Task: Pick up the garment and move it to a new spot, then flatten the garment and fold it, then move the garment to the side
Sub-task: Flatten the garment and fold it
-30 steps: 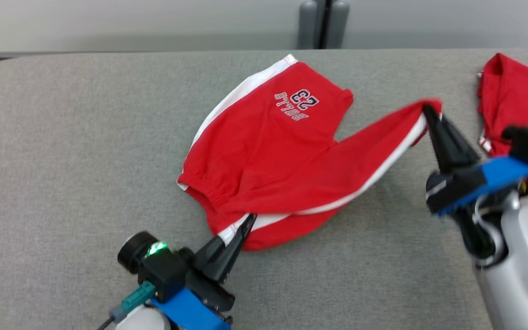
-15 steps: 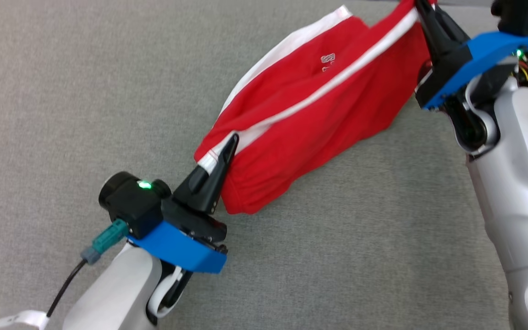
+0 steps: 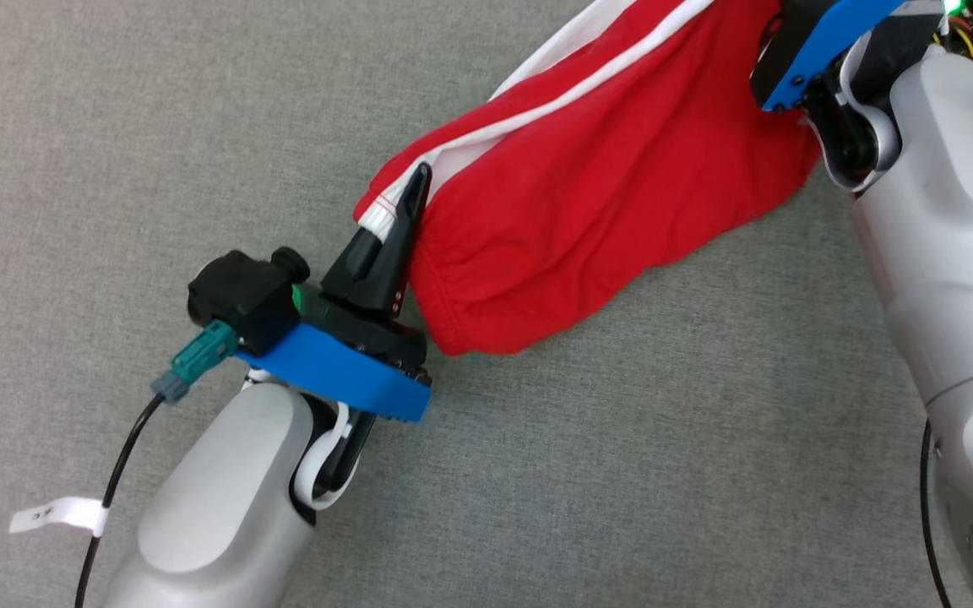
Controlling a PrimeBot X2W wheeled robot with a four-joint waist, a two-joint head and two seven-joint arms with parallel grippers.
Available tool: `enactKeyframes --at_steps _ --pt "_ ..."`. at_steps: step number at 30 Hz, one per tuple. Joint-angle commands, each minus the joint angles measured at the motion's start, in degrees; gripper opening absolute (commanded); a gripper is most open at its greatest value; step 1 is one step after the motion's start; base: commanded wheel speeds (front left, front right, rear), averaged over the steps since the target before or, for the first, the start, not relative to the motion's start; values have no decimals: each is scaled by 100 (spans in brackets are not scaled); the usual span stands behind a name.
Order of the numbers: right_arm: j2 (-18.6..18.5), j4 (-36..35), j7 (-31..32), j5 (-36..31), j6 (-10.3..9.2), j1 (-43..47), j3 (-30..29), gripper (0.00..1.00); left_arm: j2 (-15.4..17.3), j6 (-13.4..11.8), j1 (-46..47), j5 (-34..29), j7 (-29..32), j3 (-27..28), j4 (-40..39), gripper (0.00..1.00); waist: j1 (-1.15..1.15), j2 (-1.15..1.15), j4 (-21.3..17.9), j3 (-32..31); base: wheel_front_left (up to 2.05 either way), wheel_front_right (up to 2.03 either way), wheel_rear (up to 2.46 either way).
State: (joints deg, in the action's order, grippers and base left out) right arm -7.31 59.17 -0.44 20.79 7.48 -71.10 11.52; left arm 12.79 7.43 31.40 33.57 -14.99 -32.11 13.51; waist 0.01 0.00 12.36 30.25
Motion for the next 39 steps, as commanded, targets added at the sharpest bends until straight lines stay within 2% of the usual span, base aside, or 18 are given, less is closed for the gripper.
enactKeyframes --at_steps 1,3,4,5,6,7,8,9,18,28,34,39 --pt "39 150 -93 -27 3 -156 15 0 -63 8 162 13 -26 42 66 0 -1 0 61 80 0 0 0" --pt "76 365 -190 -40 3 -273 22 0 -126 8 219 22 -25 49 195 0 -1 0 77 117 0 0 0" --pt "78 460 -240 -50 3 -321 24 30 -146 8 228 35 -26 22 298 0 -1 0 80 127 0 0 0" --pt "85 568 -266 -54 3 -359 27 100 -168 8 270 24 -26 2 360 0 -1 0 82 134 0 0 0" --pt "95 646 -314 -52 3 -392 42 100 -197 8 328 0 -26 13 397 9 -1 0 84 135 0 0 0" --pt "114 709 -346 -44 3 -418 68 100 -219 8 345 -23 -26 24 440 42 -1 0 84 129 0 0 0" --pt "131 757 -399 -41 3 -417 121 100 -233 8 329 -50 -26 45 490 78 -1 0 78 113 0 0 0" --pt "134 790 -436 -40 3 -404 177 100 -246 8 312 -86 -26 85 522 100 -1 0 69 91 0 0 0" --pt "-250 937 -677 183 3 63 663 100 -320 8 -329 -409 -26 414 407 100 -1 0 -6 -312 0 0 0" --pt "-841 1092 -737 491 3 612 966 100 -292 8 -999 -842 -26 814 42 100 -1 0 175 -631 0 0 0" --pt "-977 1139 -733 608 3 822 1102 100 -240 8 -1208 -1109 -26 1581 -250 100 -1 0 250 -658 0 0 0" --pt "-1026 1211 -707 654 3 857 1193 100 -409 -27 -1353 -1422 -25 2385 -516 100 -1 0 264 -631 0 0 0"
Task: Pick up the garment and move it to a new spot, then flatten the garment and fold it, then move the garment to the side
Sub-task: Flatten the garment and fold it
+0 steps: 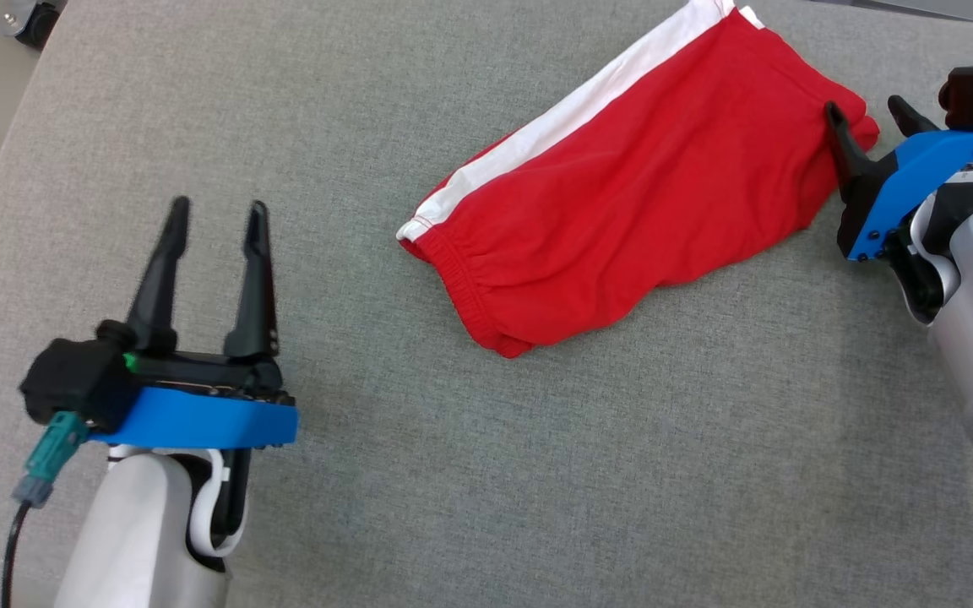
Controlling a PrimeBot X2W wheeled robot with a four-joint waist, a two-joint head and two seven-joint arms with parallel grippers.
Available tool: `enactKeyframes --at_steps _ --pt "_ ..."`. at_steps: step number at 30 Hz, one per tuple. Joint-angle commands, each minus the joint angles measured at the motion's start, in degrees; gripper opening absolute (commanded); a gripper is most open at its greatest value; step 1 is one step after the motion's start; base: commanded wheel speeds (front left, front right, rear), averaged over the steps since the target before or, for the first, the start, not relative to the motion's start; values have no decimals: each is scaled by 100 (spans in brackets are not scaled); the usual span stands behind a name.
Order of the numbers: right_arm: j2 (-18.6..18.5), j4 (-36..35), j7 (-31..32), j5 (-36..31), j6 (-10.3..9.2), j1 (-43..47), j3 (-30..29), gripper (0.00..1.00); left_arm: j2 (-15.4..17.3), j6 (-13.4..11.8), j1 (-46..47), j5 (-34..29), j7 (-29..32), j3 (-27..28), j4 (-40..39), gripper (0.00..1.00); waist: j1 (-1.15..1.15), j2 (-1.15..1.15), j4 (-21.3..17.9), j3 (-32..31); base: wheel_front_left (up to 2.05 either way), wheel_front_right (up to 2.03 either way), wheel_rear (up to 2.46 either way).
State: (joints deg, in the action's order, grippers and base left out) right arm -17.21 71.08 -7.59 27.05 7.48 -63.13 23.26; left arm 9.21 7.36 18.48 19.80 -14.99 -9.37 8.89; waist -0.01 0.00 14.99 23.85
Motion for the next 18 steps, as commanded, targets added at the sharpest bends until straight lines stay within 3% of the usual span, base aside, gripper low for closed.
enactKeyframes --at_steps 1,10,11,12,13,18 --pt "-38 39 21 24 3 57 36 100 -112 -25 -88 -103 -26 272 -108 100 1 0 6 17 0 0 0" --pt "14 180 327 -67 3 18 203 100 -478 3 -216 -478 -25 977 -275 100 1 0 43 77 0 0 0" --pt "42 191 367 -56 3 27 222 62 -501 5 -226 -499 -26 989 -271 100 1 0 46 83 0 0 0" --pt "61 194 392 -57 3 26 252 13 -519 8 -232 -523 -26 995 -267 100 1 0 48 88 0 0 0" --pt "85 197 419 -55 3 20 281 0 -533 10 -236 -542 -26 1005 -263 100 1 0 45 97 0 0 0" --pt "146 207 476 74 3 47 306 0 -583 14 -189 -585 -26 1019 -222 100 1 0 21 102 0 0 0"
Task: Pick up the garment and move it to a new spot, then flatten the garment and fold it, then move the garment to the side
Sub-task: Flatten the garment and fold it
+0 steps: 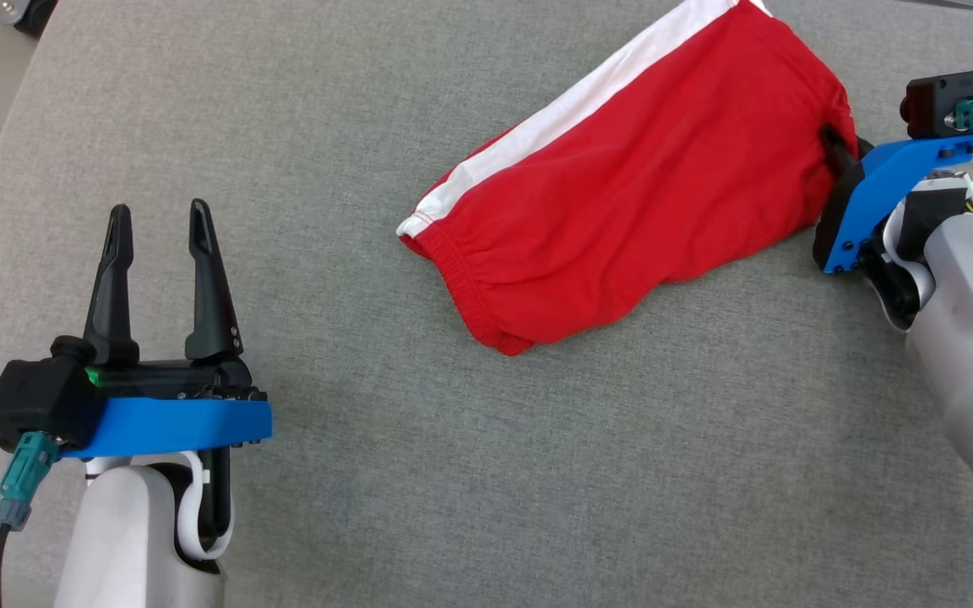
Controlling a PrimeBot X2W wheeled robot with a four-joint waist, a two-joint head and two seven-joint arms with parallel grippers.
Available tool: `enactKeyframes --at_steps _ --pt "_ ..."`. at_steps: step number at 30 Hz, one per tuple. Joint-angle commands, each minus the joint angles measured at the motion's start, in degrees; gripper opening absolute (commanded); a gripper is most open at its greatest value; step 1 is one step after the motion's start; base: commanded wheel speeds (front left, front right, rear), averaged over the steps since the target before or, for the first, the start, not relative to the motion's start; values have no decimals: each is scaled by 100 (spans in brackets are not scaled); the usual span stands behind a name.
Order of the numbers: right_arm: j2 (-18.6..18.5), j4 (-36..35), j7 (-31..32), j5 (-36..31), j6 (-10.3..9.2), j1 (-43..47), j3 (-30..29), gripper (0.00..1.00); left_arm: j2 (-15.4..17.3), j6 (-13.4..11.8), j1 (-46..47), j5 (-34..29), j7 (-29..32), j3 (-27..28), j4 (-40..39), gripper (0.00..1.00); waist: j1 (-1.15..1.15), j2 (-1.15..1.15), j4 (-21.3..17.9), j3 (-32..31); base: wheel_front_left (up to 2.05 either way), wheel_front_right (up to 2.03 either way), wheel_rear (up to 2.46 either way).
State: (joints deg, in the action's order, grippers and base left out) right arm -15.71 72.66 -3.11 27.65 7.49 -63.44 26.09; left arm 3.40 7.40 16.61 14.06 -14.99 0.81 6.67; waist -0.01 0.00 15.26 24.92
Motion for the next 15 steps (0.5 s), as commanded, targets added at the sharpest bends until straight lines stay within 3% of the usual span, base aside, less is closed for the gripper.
enactKeyframes --at_steps 1,15 --pt "7 32 -16 53 1 82 14 0 -11 10 8 -15 -26 3 7 100 1 0 -25 -12 0 0 0" --pt "264 -671 -859 939 1 1068 -47 0 62 12 -303 -198 -26 158 32 100 1 0 -732 -636 0 0 0"
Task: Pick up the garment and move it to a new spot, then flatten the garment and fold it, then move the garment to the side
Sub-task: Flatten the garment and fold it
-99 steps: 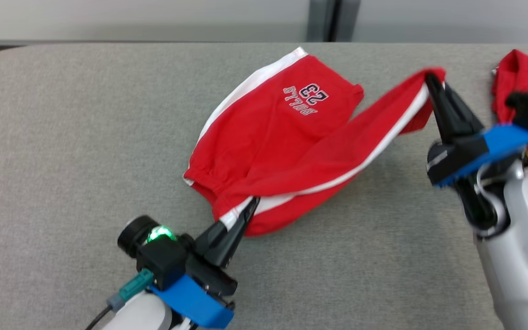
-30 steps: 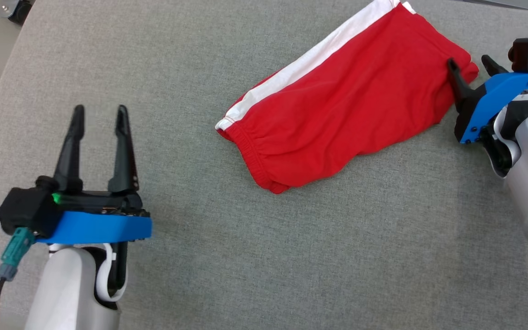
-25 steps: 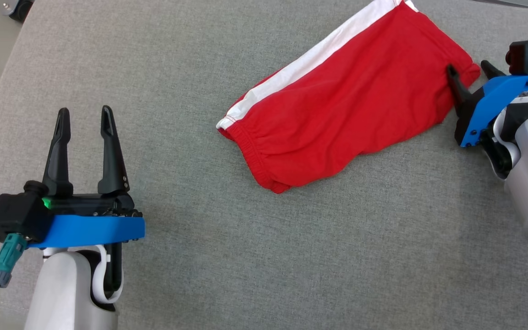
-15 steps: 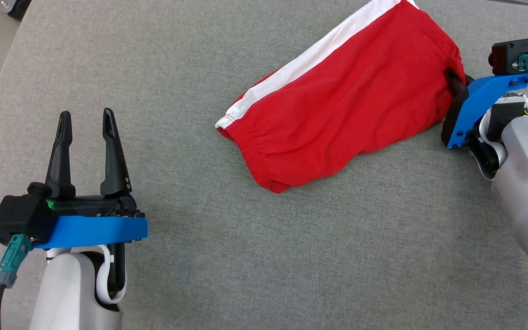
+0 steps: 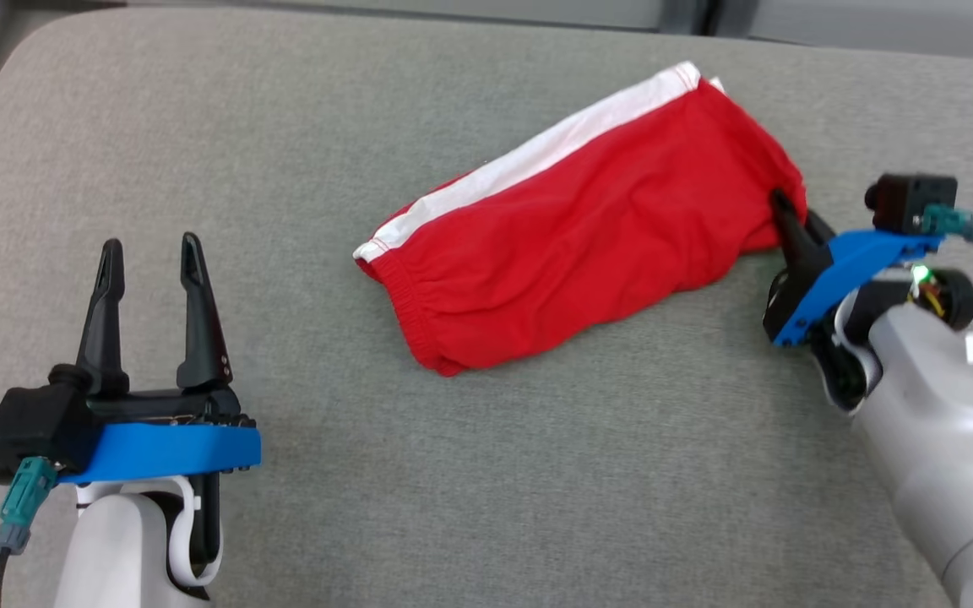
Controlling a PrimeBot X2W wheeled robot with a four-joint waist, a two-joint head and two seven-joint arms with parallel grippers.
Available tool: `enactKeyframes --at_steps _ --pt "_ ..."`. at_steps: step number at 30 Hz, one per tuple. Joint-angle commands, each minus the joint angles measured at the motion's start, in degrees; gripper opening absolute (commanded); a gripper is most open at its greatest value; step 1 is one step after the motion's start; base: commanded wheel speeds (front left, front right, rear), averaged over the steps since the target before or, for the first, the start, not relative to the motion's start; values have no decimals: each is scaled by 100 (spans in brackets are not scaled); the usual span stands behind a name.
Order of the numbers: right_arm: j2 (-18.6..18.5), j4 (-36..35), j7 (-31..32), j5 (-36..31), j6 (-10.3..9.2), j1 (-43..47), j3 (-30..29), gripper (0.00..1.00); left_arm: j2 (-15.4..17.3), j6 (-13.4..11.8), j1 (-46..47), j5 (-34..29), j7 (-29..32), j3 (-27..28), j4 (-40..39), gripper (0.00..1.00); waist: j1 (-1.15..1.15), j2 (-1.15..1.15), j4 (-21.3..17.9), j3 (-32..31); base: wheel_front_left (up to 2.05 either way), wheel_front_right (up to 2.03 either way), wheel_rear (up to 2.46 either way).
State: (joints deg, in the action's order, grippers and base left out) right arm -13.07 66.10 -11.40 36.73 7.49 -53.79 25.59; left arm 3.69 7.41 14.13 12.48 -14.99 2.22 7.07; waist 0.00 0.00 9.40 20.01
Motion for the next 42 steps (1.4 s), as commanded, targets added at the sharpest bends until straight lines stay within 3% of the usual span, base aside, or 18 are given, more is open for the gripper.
enactKeyframes --at_steps 1,12,24,35,42 --pt "-13 -118 -69 101 1 231 16 0 40 11 -91 -48 -26 19 -17 100 0 0 -195 -185 0 0 0" --pt "-184 -1375 -351 841 2 1824 -181 0 89 11 -553 -156 -26 237 -55 100 0 0 -692 -603 0 0 0" --pt "-337 -2316 -382 861 1 3423 -1396 0 99 11 -784 -202 -26 212 -56 100 0 0 -792 -793 0 0 0" --pt "32 -3088 -179 269 2 3409 -1897 0 132 11 -779 -212 -25 147 14 100 0 0 -748 -913 0 0 0" --pt "414 -3801 166 -110 2 3144 -1830 0 124 11 -796 -217 -26 59 59 100 0 0 -615 -1061 0 0 0"
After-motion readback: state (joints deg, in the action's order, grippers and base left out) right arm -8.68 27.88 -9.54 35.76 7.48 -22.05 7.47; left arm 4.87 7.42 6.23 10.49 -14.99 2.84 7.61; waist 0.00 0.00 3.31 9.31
